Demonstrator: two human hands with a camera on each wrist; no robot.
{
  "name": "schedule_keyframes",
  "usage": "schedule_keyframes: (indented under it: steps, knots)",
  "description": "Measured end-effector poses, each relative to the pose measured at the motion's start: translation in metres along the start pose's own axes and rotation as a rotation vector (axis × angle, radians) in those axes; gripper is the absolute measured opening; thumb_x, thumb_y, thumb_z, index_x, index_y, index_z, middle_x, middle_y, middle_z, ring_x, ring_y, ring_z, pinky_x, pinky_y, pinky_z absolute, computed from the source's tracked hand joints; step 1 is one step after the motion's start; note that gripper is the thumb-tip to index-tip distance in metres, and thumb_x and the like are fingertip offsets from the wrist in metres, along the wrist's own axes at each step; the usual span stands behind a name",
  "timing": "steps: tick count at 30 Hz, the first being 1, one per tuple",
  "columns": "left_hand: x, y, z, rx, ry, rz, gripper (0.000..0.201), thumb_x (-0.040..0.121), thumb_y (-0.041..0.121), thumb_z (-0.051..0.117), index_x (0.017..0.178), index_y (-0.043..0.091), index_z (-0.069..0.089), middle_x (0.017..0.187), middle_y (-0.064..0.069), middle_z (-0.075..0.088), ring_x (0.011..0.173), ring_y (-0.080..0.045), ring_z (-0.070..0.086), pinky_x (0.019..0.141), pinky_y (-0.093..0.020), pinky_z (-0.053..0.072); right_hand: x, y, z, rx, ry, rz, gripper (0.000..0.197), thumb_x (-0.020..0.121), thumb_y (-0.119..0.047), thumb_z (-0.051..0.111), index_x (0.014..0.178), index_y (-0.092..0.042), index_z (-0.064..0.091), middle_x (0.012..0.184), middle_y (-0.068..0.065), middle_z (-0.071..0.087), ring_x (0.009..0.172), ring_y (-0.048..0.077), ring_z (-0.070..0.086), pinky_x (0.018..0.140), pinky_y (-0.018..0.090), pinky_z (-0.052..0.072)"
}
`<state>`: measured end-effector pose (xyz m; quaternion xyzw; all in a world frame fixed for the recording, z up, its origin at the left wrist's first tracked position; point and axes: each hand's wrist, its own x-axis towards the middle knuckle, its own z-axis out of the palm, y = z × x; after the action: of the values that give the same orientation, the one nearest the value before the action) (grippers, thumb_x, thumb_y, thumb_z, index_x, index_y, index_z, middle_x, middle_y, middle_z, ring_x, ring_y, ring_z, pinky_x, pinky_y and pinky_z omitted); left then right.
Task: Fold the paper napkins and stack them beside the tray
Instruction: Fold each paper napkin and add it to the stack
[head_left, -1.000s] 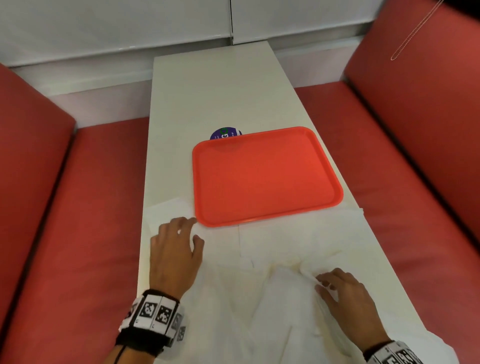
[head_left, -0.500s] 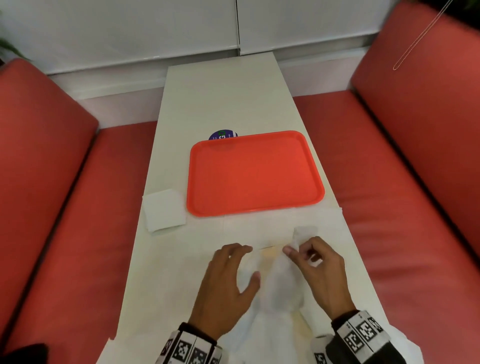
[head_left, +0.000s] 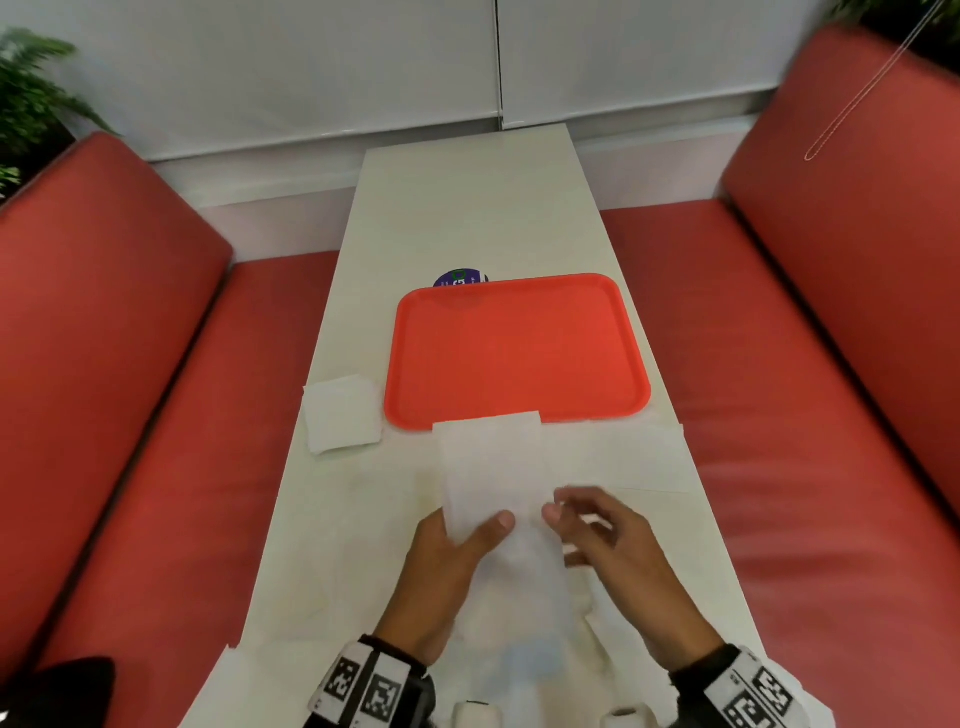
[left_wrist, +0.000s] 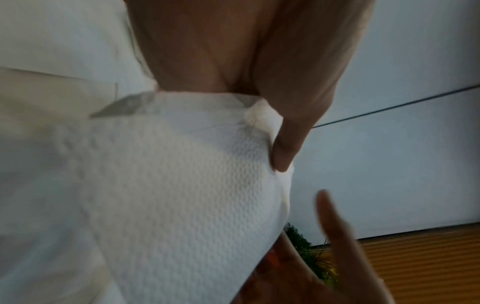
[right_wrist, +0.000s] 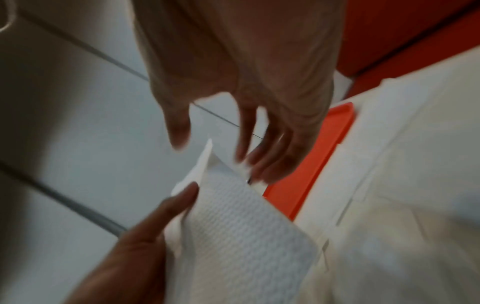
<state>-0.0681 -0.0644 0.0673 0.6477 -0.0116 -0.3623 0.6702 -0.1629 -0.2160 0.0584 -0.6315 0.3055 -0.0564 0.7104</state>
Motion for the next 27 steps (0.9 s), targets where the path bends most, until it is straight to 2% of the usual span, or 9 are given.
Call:
schedule_keyframes:
  steps: [3,6,8,11,14,17,19,22,27]
  knots:
    - [-0.001,-0.003,0.002,0.123,0.121,0.092,0.033,0.088,0.029,0.075,0.120,0.026,0.066,0.116,0.001,0.075,0.104,-0.020,0.072,0.094,-0.043,0.057,-0.008,0.003,0.000,-0.020,0.030,-0.024,0.013,0.080,-0.026,0.081,0.087,-0.017,0.075,0.085,0.005,0.072,0.076,0.030,0.071,0.073,0.038,0.058]
    - [-0.009,-0.003,0.007,0.389,0.396,0.347,0.036,0.080,0.043,0.077,0.109,0.036,0.057,0.108,0.010,0.066,0.097,-0.006,0.065,0.083,-0.024,0.052,-0.017,-0.002,0.005,-0.103,0.194,-0.186,0.007,0.082,-0.019,0.080,0.081,-0.021,0.073,0.075,-0.004,0.071,0.066,0.016,0.067,0.069,0.027,0.056]
    - [-0.019,0.001,0.017,0.429,0.277,0.365,0.038,0.079,0.055,0.073,0.107,0.034,0.059,0.106,0.015,0.066,0.099,-0.004,0.064,0.083,-0.021,0.051,-0.023,-0.009,0.010,-0.192,0.215,-0.303,0.011,0.084,-0.018,0.078,0.080,-0.024,0.070,0.074,-0.011,0.069,0.067,0.009,0.064,0.067,0.014,0.052]
    - [-0.023,0.003,0.022,0.331,0.210,0.285,0.046,0.079,0.067,0.068,0.108,0.032,0.062,0.111,0.019,0.067,0.106,0.004,0.061,0.091,-0.021,0.048,-0.028,-0.017,0.015,-0.200,0.151,-0.337,0.020,0.088,-0.014,0.072,0.076,-0.025,0.062,0.069,-0.014,0.061,0.066,0.008,0.056,0.063,0.011,0.046]
    - [-0.014,0.009,0.016,0.178,0.298,0.219,0.041,0.078,0.058,0.067,0.108,0.030,0.062,0.113,0.014,0.066,0.110,-0.001,0.059,0.089,-0.024,0.045,-0.025,-0.023,0.006,-0.034,0.094,-0.245,0.029,0.089,-0.007,0.067,0.069,-0.025,0.054,0.062,-0.006,0.049,0.060,0.010,0.041,0.057,0.020,0.033]
    - [-0.014,0.011,0.011,0.128,0.258,0.141,0.043,0.078,0.057,0.074,0.109,0.029,0.065,0.109,0.016,0.068,0.113,-0.007,0.061,0.095,-0.030,0.046,-0.026,-0.029,-0.006,0.041,0.041,-0.187,0.009,0.083,-0.016,0.059,0.076,-0.011,0.055,0.077,0.018,0.055,0.068,0.015,0.049,0.065,0.027,0.038]
    - [-0.014,0.010,0.012,0.125,0.217,0.085,0.044,0.075,0.059,0.069,0.110,0.033,0.065,0.112,0.017,0.068,0.113,-0.007,0.062,0.101,-0.032,0.047,-0.026,-0.029,-0.012,0.055,0.025,-0.180,0.011,0.088,-0.010,0.057,0.077,-0.010,0.057,0.079,0.014,0.057,0.073,0.013,0.054,0.070,0.025,0.042]
    - [-0.014,0.007,0.018,0.164,0.197,0.066,0.040,0.079,0.058,0.072,0.111,0.035,0.064,0.114,0.016,0.068,0.112,-0.005,0.062,0.101,-0.032,0.047,-0.027,-0.027,-0.019,0.084,0.031,-0.176,0.035,0.093,0.006,0.048,0.071,-0.019,0.060,0.075,-0.001,0.059,0.074,0.012,0.055,0.072,0.022,0.043]
    - [-0.015,0.001,0.026,0.103,0.120,0.008,0.035,0.085,0.053,0.071,0.108,0.026,0.068,0.114,0.004,0.073,0.106,-0.016,0.069,0.099,-0.040,0.052,-0.028,-0.023,-0.025,0.175,0.034,-0.184,0.007,0.083,-0.007,0.051,0.077,-0.008,0.055,0.080,0.005,0.057,0.078,0.017,0.051,0.075,0.035,0.038]
